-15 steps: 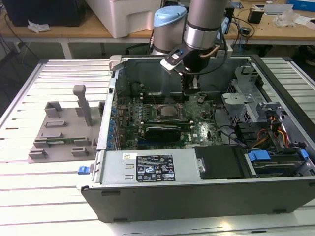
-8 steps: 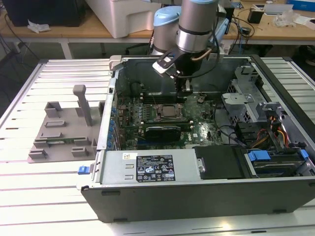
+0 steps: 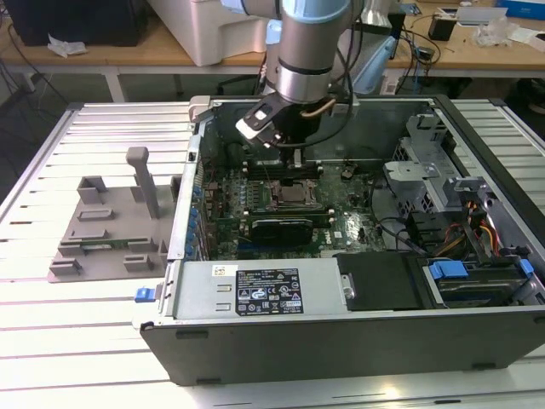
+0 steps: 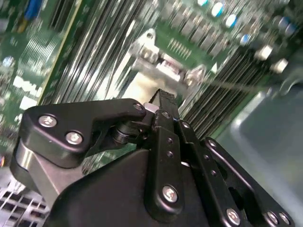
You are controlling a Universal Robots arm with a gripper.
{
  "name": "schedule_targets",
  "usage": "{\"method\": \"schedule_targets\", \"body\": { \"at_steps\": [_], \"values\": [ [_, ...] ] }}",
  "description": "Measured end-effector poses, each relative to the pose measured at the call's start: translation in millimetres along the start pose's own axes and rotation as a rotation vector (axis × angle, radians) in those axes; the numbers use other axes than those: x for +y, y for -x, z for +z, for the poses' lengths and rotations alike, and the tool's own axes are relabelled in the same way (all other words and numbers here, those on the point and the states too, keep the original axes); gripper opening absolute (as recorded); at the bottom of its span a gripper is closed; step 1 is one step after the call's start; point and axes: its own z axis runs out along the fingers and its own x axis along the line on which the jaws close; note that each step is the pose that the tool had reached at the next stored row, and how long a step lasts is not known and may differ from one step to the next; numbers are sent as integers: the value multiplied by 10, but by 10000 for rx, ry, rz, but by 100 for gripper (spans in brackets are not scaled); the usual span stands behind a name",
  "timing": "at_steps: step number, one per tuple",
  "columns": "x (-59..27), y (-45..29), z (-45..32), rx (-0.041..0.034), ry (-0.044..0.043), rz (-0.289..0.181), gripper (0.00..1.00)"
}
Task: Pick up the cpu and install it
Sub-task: 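Close the cpu cover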
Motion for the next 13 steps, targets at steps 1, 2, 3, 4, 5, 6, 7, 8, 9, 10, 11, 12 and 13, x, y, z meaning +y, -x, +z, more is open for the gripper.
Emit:
{"method": "schedule_targets", "body": {
  "at_steps": [1, 2, 3, 4, 5, 6, 7, 8, 9, 10, 11, 12, 13],
  "values": [
    [-67, -3, 35, -1, -1, -1, 10],
    [-117, -5, 78, 1, 0, 2, 10],
    [-128, -5, 96, 0, 0, 2, 10],
    [-135, -5, 115, -1, 0, 1, 10],
    [-143, -6, 139, -1, -1, 1, 10],
    [-147, -6, 154, -1, -1, 0, 10],
    [-157, -6, 172, -2, -1, 1, 10],
    [-158, -5, 173, -5, -3, 0, 10],
    [-157, -6, 177, -4, -2, -1, 10],
    [-157, -6, 186, -6, -4, 0, 10],
    [-154, -5, 188, -8, -7, 1, 10],
    [-147, -5, 188, -5, -7, 3, 10],
    [-135, -5, 188, 2, -3, 3, 10]
  ]
}}
